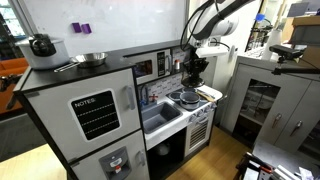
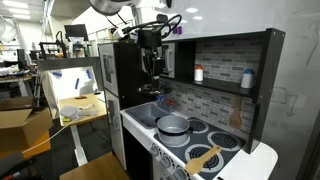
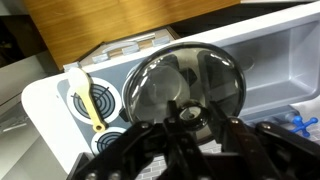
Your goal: Take the lid from the top of the shelf and put it on the pot on the stove
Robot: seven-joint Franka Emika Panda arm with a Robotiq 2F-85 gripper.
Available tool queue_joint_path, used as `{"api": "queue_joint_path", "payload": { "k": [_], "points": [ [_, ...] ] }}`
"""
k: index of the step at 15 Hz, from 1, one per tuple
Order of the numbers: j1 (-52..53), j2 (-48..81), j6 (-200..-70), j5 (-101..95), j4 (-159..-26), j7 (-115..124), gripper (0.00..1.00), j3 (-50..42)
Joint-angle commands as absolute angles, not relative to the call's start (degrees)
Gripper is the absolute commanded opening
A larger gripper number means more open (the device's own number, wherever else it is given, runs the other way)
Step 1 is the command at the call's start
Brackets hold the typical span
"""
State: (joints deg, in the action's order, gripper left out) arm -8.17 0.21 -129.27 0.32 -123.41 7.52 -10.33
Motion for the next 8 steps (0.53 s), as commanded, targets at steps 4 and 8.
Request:
{"api": "queue_joint_path", "payload": {
  "k": [4, 8],
  "points": [
    [-8.58, 0.22, -129.08, 0.32, -123.28, 7.48, 0.33, -9.94],
    [-8.58, 0.22, -129.08, 0.32, -123.28, 7.48, 0.08, -9.94]
  ]
}}
